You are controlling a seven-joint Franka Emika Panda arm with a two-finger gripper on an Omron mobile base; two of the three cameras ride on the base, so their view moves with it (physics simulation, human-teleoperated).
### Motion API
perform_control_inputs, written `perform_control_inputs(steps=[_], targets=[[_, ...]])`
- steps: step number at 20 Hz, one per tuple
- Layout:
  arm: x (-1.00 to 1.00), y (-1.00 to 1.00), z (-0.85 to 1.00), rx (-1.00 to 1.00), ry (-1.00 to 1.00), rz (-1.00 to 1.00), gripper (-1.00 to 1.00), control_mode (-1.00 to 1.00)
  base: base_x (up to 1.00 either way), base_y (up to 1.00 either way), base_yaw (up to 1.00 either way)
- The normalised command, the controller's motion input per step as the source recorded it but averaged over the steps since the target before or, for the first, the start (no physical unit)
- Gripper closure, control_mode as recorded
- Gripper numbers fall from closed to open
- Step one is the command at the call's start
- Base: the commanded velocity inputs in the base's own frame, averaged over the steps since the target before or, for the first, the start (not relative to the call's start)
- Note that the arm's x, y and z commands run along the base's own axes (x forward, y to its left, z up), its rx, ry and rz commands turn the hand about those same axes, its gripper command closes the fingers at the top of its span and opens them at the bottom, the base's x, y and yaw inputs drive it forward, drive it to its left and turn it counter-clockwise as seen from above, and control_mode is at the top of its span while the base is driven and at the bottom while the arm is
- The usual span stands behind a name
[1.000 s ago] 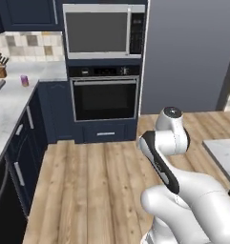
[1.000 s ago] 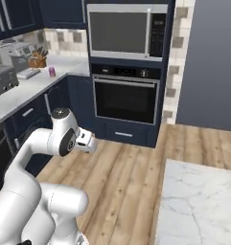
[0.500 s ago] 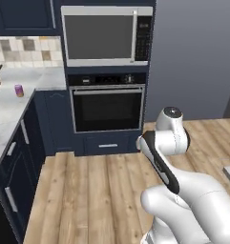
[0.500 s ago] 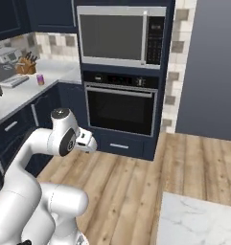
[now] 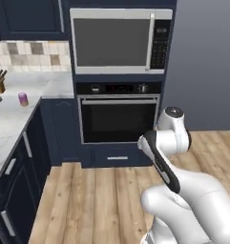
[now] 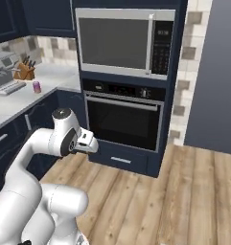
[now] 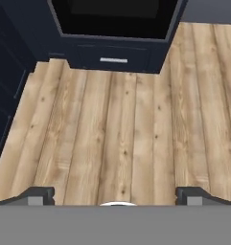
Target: Four empty soda cans are scattered around the kitchen. Gather all the cans and cluster them next to the stove for recycling.
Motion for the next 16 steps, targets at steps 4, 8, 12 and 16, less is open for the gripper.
perform_control_inputs(steps=[4, 8, 12, 16], targets=[[0.00, 0.00, 0.00, 0.00, 0.00, 0.00, -1.00, 1.00, 0.61, 0.09, 0.34], [0.00, 0.00, 0.00, 0.00, 0.00, 0.00, -1.00, 1.00, 0.63, 0.11, 0.32], [0.00, 0.00, 0.00, 0.00, 0.00, 0.00, -1.00, 1.00, 0.65, 0.12, 0.29], [0.00, 0.00, 0.00, 0.00, 0.00, 0.00, -1.00, 1.00, 0.68, 0.15, 0.24]])
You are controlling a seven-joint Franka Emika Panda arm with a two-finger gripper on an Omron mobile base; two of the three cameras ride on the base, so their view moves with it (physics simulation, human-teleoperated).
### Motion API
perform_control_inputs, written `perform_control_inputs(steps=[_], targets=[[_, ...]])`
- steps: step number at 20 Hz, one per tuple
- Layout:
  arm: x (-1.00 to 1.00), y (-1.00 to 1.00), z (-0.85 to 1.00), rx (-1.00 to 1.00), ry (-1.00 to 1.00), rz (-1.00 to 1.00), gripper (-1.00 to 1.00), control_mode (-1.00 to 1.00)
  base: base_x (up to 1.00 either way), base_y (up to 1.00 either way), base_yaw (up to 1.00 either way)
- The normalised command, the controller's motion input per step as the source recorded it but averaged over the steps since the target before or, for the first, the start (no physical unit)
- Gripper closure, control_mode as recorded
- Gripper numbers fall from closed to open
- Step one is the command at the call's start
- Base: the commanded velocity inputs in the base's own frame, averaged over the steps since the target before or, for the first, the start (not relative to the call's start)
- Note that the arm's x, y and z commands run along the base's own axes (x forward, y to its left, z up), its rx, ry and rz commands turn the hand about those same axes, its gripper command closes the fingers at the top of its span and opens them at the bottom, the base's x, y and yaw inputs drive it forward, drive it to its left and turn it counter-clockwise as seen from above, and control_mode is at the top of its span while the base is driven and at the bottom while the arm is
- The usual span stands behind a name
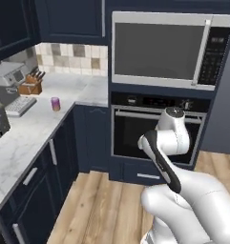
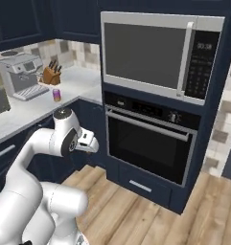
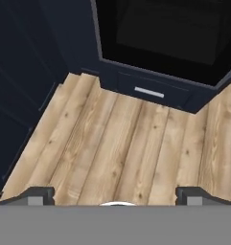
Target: Four empty soda cans are scattered around the kitchen. Gather all the cans and cluster them next to the stove for recycling.
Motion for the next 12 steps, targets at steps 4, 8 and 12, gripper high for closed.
perform_control_inputs(steps=[4, 8, 12], targets=[[0.00, 0.00, 0.00, 0.00, 0.00, 0.00, -1.00, 1.00, 0.52, 0.24, 0.30], [0.00, 0.00, 0.00, 0.00, 0.00, 0.00, -1.00, 1.00, 0.36, 0.32, 0.36], [0.00, 0.00, 0.00, 0.00, 0.00, 0.00, -1.00, 1.00, 0.50, 0.31, 0.27]])
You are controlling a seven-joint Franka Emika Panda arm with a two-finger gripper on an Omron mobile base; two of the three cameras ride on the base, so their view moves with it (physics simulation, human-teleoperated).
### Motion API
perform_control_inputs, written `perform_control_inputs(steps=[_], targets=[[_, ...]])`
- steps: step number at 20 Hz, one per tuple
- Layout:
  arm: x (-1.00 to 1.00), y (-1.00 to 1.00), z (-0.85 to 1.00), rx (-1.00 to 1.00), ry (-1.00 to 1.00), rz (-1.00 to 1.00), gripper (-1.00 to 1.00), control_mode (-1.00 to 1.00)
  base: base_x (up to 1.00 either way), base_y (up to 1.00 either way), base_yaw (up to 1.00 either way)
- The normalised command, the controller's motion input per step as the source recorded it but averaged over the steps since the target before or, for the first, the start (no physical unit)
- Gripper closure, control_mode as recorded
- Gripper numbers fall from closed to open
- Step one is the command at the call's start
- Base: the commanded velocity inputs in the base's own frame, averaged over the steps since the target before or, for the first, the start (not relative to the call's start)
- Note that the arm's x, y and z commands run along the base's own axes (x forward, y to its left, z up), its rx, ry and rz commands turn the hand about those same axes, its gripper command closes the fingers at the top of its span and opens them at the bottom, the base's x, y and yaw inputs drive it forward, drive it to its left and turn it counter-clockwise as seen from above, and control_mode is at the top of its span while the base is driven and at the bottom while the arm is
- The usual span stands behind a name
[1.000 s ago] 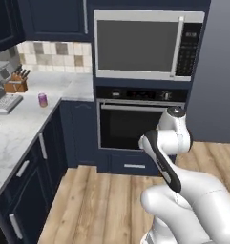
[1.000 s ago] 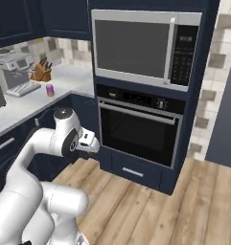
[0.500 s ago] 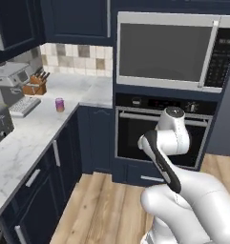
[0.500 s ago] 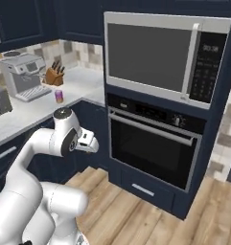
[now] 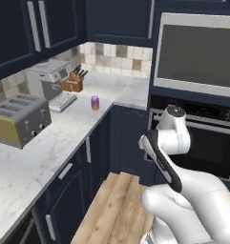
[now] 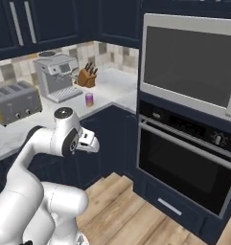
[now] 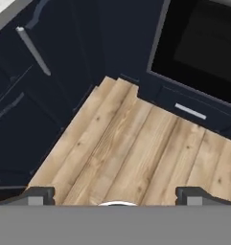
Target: Four empty soda cans are scattered around the kitchen. Gather all the cans and cluster them next to the stove for recycling.
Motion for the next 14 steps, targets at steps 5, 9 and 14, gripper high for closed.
perform_control_inputs(steps=[5, 9, 14], targets=[[0.00, 0.00, 0.00, 0.00, 0.00, 0.00, -1.00, 1.00, 0.75, 0.20, 0.09], [0.00, 0.00, 0.00, 0.00, 0.00, 0.00, -1.00, 1.00, 0.73, 0.21, 0.12], [0.00, 0.00, 0.00, 0.00, 0.00, 0.00, -1.00, 1.00, 0.58, 0.33, 0.14]])
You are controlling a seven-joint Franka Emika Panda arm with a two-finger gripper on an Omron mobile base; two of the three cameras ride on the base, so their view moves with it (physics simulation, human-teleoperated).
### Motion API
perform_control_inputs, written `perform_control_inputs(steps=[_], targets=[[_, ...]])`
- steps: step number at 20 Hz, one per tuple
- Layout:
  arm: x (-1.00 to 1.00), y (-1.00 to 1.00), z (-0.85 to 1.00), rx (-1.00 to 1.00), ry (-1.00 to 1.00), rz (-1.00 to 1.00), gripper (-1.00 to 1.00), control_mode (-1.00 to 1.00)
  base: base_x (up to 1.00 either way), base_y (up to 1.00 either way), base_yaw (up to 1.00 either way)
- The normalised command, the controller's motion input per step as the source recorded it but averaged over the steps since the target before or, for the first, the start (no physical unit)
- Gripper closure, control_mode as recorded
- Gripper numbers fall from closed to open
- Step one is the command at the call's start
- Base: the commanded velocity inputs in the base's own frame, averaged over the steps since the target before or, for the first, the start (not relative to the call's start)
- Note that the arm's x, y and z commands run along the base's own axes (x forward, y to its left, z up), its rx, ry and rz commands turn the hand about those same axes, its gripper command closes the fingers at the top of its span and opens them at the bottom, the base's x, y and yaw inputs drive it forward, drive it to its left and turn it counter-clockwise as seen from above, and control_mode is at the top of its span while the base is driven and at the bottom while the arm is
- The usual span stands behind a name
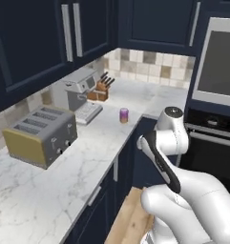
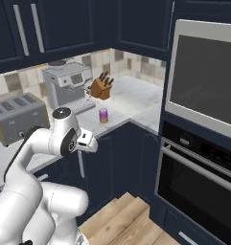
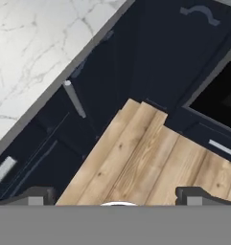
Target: Four empty soda cans are scattered around the kitchen. Gather all the cans and cluster them next to the stove for recycling.
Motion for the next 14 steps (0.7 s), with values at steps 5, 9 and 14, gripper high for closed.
perform_control_inputs(steps=[5, 9, 14], targets=[[0.00, 0.00, 0.00, 0.00, 0.00, 0.00, -1.00, 1.00, 0.69, 0.05, 0.20], [0.00, 0.00, 0.00, 0.00, 0.00, 0.00, -1.00, 1.00, 0.55, -0.13, 0.23], [0.00, 0.00, 0.00, 0.00, 0.00, 0.00, -1.00, 1.00, 0.34, -0.25, 0.18]])
